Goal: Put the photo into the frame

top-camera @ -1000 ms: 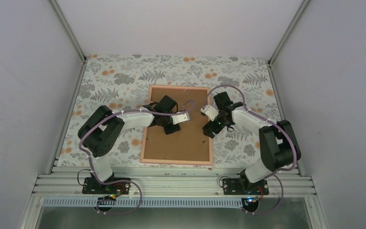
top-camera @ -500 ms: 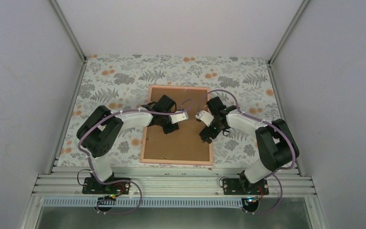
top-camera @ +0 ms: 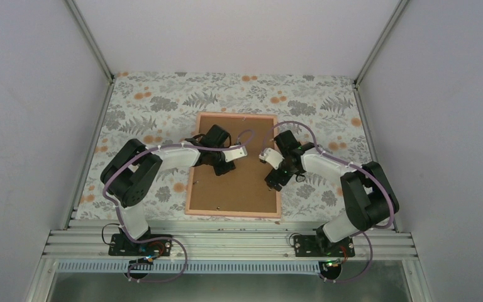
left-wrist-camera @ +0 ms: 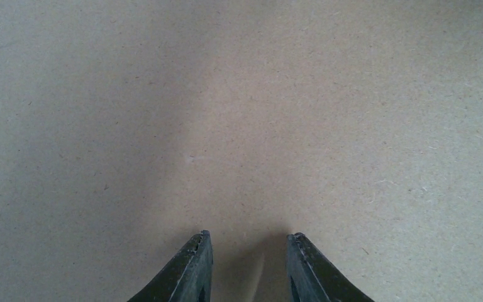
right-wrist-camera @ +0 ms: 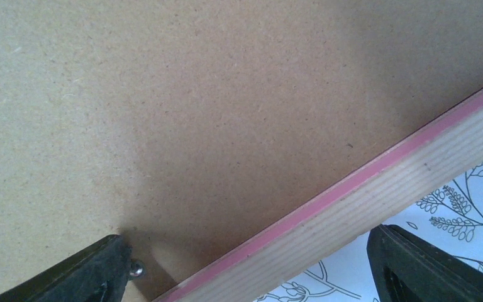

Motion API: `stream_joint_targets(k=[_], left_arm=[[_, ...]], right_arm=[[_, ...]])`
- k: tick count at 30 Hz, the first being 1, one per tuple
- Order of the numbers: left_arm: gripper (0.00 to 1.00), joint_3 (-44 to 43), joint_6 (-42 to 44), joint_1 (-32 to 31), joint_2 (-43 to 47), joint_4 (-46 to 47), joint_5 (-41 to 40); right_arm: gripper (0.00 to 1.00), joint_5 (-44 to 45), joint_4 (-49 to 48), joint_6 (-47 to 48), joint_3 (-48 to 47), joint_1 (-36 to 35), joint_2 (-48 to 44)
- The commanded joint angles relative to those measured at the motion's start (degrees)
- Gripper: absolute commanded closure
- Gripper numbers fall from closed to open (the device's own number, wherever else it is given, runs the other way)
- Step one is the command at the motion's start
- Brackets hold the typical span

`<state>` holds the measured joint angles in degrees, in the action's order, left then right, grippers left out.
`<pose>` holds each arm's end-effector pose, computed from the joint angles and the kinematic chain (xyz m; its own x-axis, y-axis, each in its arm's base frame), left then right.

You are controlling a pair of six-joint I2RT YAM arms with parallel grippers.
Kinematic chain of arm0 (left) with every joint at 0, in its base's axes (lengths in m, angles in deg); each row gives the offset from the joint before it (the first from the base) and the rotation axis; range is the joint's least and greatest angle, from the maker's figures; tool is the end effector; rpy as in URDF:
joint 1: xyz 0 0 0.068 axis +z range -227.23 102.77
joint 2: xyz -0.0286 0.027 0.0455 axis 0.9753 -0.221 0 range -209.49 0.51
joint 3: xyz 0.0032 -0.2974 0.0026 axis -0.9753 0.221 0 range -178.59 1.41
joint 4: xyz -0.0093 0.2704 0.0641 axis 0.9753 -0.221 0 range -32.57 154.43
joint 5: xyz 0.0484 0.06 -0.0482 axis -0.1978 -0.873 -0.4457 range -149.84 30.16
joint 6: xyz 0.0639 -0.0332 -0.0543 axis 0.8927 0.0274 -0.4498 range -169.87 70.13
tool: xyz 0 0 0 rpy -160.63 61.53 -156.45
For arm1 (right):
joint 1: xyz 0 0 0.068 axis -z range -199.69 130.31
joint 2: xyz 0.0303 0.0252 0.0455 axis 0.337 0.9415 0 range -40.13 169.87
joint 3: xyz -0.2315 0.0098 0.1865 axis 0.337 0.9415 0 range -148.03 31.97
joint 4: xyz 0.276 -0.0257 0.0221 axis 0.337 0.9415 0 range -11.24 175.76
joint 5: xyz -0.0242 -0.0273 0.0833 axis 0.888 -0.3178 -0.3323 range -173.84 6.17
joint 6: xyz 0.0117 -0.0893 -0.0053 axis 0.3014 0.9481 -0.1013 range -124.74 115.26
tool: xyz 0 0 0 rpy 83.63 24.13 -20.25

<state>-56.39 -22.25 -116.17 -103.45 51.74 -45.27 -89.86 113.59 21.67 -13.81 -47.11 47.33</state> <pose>0.2933 -0.2632 0.1163 -0.2609 0.7876 -0.5582 0.9372 0.3452 0.0490 0.2439 0.1362 0.1228 -0.5597 -0.7887 -0.2542 -0.8136 0.5813 -0.0123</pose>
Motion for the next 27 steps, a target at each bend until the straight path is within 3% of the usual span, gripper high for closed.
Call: stream_joint_targets(k=[1,11,19,22,25,27], left_arm=[[0.69,0.7,0.3,0.7,0.6,-0.2,-1.2],[0.69,0.7,1.0,1.1,0.0,-0.4,-1.7],[0.69,0.6,1.4,1.1,-0.8,-0.4,-1.9],[0.69,0.5,1.6,1.3,-1.0,-0.4,-2.1],[0.69,0.6,2.0,1.4,-1.0,-0.4,-2.3],[0.69,0.6,2.3,1.6,-1.2,-0.5,-2.4]], right_arm=[[0.08,7.7,5.8,3.4,3.6,-0.6,-0.2],[0.16,10.3,7.6,6.5,4.6,-0.6,-2.5],[0.04,5.2,11.4,7.9,4.0,-0.6,-3.0],[0.08,6.6,10.4,7.3,4.5,-0.5,-3.1],[0.2,9.8,9.0,7.8,5.7,-0.4,-3.5],[0.22,9.0,10.5,8.4,5.0,-0.5,-3.7]])
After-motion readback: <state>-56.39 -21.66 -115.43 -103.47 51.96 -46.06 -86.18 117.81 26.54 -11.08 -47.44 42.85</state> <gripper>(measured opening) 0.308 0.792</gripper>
